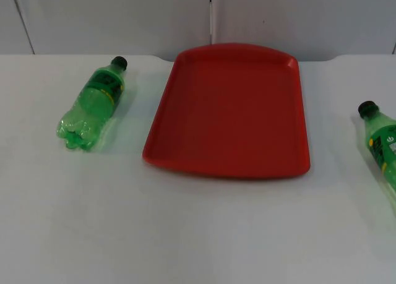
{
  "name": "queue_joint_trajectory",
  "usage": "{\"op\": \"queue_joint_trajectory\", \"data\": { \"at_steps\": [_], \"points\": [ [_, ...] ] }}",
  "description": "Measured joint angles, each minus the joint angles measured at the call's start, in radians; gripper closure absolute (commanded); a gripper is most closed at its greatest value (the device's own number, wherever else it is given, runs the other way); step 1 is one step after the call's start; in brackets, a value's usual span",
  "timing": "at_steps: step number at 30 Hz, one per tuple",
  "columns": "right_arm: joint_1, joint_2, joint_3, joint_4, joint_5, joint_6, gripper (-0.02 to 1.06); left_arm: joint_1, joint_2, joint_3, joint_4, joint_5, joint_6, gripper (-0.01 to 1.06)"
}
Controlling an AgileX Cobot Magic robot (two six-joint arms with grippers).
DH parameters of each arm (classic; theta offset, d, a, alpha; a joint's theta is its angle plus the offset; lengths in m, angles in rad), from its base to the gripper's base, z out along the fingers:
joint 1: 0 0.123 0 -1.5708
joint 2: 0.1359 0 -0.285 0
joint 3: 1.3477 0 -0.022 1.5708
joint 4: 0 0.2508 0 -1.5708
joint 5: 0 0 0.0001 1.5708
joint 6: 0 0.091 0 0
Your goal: Place the bottle upright on the tray.
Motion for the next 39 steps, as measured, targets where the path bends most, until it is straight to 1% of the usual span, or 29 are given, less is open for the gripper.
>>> {"op": "queue_joint_trajectory", "data": {
  "at_steps": [2, 3, 6, 7, 8, 9, 12, 13, 15, 18, 19, 22, 23, 24, 25, 28, 29, 30, 31, 33, 34, 38, 39],
  "points": [
    [0.000, 0.000, 0.000, 0.000, 0.000, 0.000, 0.02, 0.000, 0.067, -0.034, -0.002, -0.002, 0.016, 0.00],
    [0.000, 0.000, 0.000, 0.000, 0.000, 0.000, 0.02, 0.000, 0.067, -0.034, -0.002, -0.002, 0.016, 0.00],
    [0.000, 0.000, 0.000, 0.000, 0.000, 0.000, 0.02, 0.000, 0.164, -0.113, -0.002, -0.004, 0.030, 0.00],
    [0.000, 0.000, 0.000, 0.000, 0.000, 0.000, 0.02, 0.000, 0.164, -0.113, -0.002, -0.004, 0.030, 0.00],
    [0.000, 0.000, 0.000, 0.000, 0.000, 0.000, 0.02, 0.000, 0.214, -0.159, -0.002, -0.004, 0.033, 0.00],
    [0.000, 0.000, 0.000, 0.000, 0.000, 0.000, 0.02, 0.000, 0.231, -0.177, -0.002, -0.004, 0.035, 0.00],
    [0.000, 0.000, 0.000, 0.000, 0.000, 0.000, 0.02, 0.000, 0.348, -0.307, -0.021, -0.004, 0.062, 0.00],
    [0.000, 0.000, 0.000, 0.000, 0.000, 0.000, 0.02, 0.000, 0.348, -0.307, -0.021, -0.004, 0.062, 0.00],
    [0.000, 0.000, 0.000, 0.000, 0.000, 0.000, 0.02, 0.000, 0.419, -0.395, -0.051, 0.007, 0.089, 0.00],
    [0.000, 0.000, 0.000, 0.000, 0.000, 0.000, 0.02, 0.000, 0.532, -0.524, -0.084, 0.053, 0.140, 0.00],
    [0.000, 0.000, 0.000, 0.000, 0.000, 0.000, 0.02, 0.000, 0.532, -0.524, -0.084, 0.053, 0.140, 0.00],
    [0.000, 0.000, 0.000, 0.000, 0.000, 0.000, 0.02, 0.000, 0.652, -0.645, -0.100, 0.115, 0.173, 0.00],
    [0.000, 0.000, 0.000, 0.000, 0.000, 0.000, 0.02, 0.000, 0.696, -0.687, -0.105, 0.132, 0.175, 0.00],
    [0.000, 0.000, 0.000, 0.000, 0.000, 0.000, 0.02, 0.000, 0.696, -0.687, -0.105, 0.132, 0.175, 0.00],
    [0.000, 0.000, 0.000, 0.000, 0.000, 0.000, 0.02, 0.000, 0.741, -0.723, -0.107, 0.152, 0.178, 0.00],
    [0.000, 0.000, 0.000, 0.000, 0.000, 0.000, 0.02, 0.000, 0.877, -0.866, -0.106, 0.230, 0.180, 0.00],
    [0.000, 0.000, 0.000, 0.000, 0.000, 0.000, 0.02, 0.000, 0.877, -0.866, -0.106, 0.230, 0.180, 0.00],
    [0.000, 0.000, 0.000, 0.000, 0.000, 0.000, 0.02, 0.000, 0.927, -0.908, -0.106, 0.263, 0.180, 0.00],
    [0.000, 0.000, 0.000, 0.000, 0.000, 0.000, 0.02, 0.000, 0.993, -0.982, -0.106, 0.305, 0.180, 0.00],
    [0.000, 0.000, 0.000, 0.000, 0.000, 0.000, 0.02, -0.004, 1.087, -1.068, -0.106, 0.365, 0.180, 0.00],
    [0.000, 0.000, 0.000, 0.000, 0.000, 0.000, 0.02, -0.004, 1.087, -1.068, -0.106, 0.365, 0.180, 0.00],
    [0.000, 0.000, 0.000, 0.000, 0.000, 0.000, 0.02, -0.030, 1.238, -1.227, -0.109, 0.434, 0.180, 0.00],
    [0.000, 0.000, 0.000, 0.000, 0.000, 0.000, 0.02, -0.030, 1.238, -1.227, -0.109, 0.434, 0.180, 0.00]
  ]
}}
